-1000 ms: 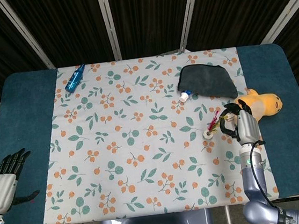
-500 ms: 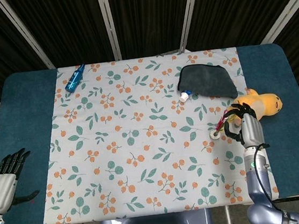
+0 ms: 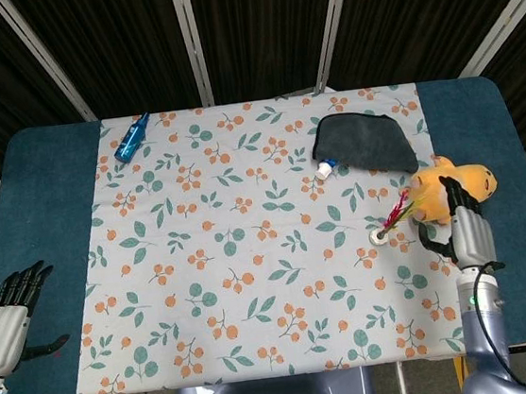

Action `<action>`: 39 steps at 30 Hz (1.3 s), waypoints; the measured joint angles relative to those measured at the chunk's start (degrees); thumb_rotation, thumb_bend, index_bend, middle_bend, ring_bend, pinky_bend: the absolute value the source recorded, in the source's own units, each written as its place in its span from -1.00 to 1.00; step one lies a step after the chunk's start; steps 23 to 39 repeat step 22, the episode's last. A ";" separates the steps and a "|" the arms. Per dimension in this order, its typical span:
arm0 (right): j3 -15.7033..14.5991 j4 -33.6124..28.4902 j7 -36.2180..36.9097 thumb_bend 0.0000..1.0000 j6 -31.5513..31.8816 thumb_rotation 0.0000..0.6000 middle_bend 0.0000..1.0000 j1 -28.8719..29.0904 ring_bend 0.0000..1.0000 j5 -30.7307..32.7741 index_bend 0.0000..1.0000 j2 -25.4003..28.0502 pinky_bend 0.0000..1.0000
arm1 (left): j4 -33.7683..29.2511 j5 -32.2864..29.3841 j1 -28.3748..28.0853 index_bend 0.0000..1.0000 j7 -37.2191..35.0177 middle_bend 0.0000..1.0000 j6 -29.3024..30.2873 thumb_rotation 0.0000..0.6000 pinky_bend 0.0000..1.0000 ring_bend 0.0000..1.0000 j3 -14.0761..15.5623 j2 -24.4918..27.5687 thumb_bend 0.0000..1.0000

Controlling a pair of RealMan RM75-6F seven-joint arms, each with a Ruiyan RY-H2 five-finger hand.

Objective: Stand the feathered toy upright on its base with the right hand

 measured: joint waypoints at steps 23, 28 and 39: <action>-17.39 15.97 6.60 -0.76 8.98 1.00 -1.00 -13.70 -1.00 -43.58 -1.00 12.73 -1.00 | 3.78 1.32 0.89 -1.00 6.76 -1.00 4.41 0.99 -1.00 -1.00 -1.36 -2.39 -0.81; -17.39 15.97 6.60 -0.76 8.98 1.00 -1.00 -13.70 -1.00 -43.58 -1.00 12.73 -1.00 | 3.78 1.32 0.89 -1.00 6.76 -1.00 4.41 0.99 -1.00 -1.00 -1.36 -2.39 -0.81; -17.39 15.97 6.60 -0.76 8.98 1.00 -1.00 -13.70 -1.00 -43.58 -1.00 12.73 -1.00 | 3.78 1.32 0.89 -1.00 6.76 -1.00 4.41 0.99 -1.00 -1.00 -1.36 -2.39 -0.81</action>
